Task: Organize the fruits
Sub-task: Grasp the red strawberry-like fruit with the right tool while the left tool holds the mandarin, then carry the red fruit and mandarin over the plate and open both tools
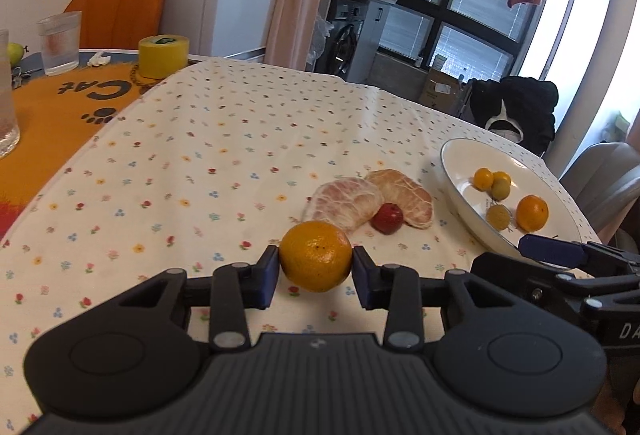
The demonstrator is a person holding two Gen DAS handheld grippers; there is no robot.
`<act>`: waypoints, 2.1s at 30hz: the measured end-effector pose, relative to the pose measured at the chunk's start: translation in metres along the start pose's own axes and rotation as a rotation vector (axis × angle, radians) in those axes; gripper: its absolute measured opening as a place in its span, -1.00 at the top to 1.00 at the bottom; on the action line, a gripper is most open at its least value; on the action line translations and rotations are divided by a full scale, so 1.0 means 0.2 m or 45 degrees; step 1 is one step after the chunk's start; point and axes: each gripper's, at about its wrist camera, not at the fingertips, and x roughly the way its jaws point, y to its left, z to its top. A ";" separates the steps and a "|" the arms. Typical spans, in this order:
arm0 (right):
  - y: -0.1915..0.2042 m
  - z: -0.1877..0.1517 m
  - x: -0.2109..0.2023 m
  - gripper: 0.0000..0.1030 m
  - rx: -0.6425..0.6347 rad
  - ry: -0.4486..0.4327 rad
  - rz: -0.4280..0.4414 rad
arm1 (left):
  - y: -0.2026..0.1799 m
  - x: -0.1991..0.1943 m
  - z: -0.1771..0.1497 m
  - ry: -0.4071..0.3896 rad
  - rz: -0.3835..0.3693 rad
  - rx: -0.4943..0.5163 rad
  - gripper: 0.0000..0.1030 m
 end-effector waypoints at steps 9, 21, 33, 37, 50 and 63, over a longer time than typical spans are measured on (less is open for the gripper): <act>0.05 0.04 0.10 -0.52 -0.050 0.033 0.023 | 0.09 -0.04 0.02 -0.021 0.030 -0.039 0.28; 0.08 0.09 0.24 -0.09 -0.125 0.083 -0.005 | 0.17 -0.04 0.04 -0.037 0.069 -0.090 0.28; 0.14 0.10 0.39 0.34 -0.239 0.137 -0.111 | 0.22 -0.02 0.05 -0.038 0.064 -0.120 0.28; 0.13 0.10 0.40 0.60 -0.250 0.146 -0.127 | 0.22 -0.02 0.06 -0.041 0.060 -0.115 0.28; 0.10 0.09 0.22 0.62 -0.208 0.061 -0.092 | 0.07 -0.07 0.09 -0.082 0.015 -0.054 0.28; 0.06 0.11 0.04 0.62 -0.169 -0.032 -0.098 | -0.05 -0.14 0.10 -0.122 -0.032 -0.003 0.28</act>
